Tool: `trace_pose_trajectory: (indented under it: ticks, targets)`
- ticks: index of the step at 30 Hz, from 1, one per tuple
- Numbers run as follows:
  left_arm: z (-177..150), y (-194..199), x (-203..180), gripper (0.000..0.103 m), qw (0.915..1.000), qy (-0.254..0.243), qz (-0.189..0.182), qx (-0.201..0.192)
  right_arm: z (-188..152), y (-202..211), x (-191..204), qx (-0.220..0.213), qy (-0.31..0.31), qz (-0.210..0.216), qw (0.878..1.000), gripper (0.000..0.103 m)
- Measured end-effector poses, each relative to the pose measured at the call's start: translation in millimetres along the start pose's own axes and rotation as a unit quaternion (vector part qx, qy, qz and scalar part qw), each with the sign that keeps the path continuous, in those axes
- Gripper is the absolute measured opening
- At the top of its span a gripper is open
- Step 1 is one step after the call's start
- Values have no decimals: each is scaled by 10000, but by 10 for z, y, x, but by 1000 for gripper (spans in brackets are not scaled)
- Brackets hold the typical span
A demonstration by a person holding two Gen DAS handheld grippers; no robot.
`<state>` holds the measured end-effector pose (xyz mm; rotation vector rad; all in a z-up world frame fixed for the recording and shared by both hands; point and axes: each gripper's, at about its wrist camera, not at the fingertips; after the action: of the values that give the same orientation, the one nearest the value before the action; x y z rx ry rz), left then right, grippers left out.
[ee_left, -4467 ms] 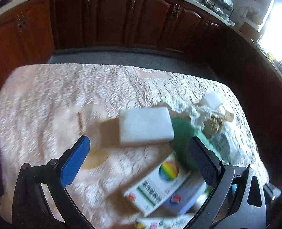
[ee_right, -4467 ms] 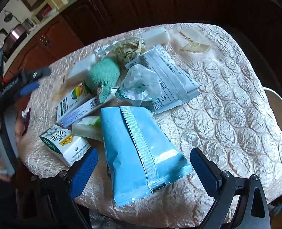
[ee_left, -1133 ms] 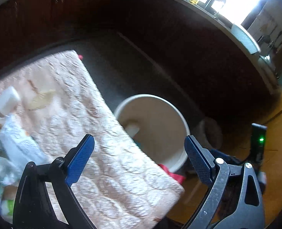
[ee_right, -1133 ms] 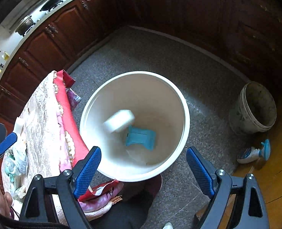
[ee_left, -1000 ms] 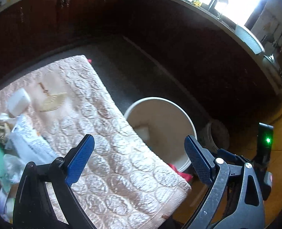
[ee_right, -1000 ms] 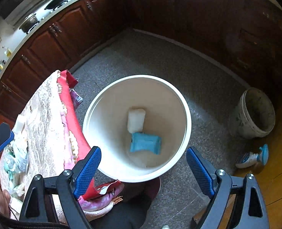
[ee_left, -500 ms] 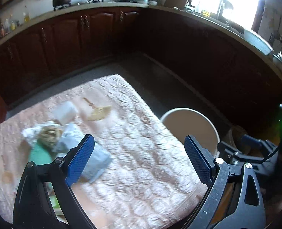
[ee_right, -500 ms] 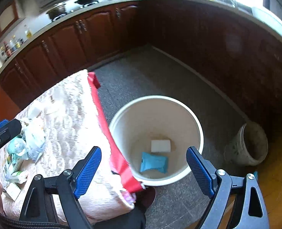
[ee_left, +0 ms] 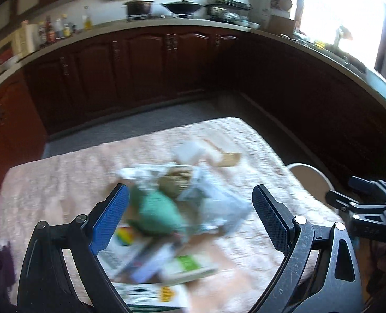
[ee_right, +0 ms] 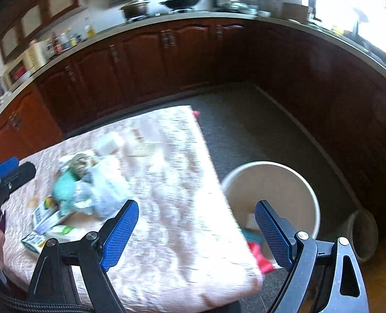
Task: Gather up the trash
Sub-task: 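Move both open tools back over the table, then grasp the crumpled tissue with the left tool while the right tool grasps the plastic bag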
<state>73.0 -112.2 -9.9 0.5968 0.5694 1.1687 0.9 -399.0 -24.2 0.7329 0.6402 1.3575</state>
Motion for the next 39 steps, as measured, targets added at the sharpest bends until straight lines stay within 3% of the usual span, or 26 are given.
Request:
trace_pose_trajectory:
  ticks: [5, 12, 17, 26, 31, 39]
  targets:
    - [-80, 76, 433, 95, 9995, 176, 258, -104, 20, -41, 388, -11, 413, 107, 9991, 89]
    - [-155, 63, 851, 95, 9978, 620, 241, -74, 35, -231, 797, 112, 606, 678, 9958, 89]
    - [-160, -117, 973, 95, 9973, 689, 183, 146, 22, -513, 1071, 403, 718, 1082, 9907, 74]
    - [-52, -815, 998, 95, 9958, 506, -353, 676, 69, -985, 1427, 730, 861, 1371, 9841, 73]
    - [144, -1261, 1108, 95, 9885, 969, -582, 1007, 101, -1175, 1500, 868, 848, 1458, 9819, 73]
    - [298, -1957, 947, 95, 9804, 846, -536, 1695, 117, -1386, 1532, 994, 887, 1565, 9787, 72]
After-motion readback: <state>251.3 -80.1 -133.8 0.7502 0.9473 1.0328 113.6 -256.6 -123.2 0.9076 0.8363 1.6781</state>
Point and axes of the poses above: each gripper's, at about its wrist camera, not at the fingertips, and y roughly against the way its jaws point, x to its left, z to its top, and after that the axes turned 4 degrees about y, right-handed
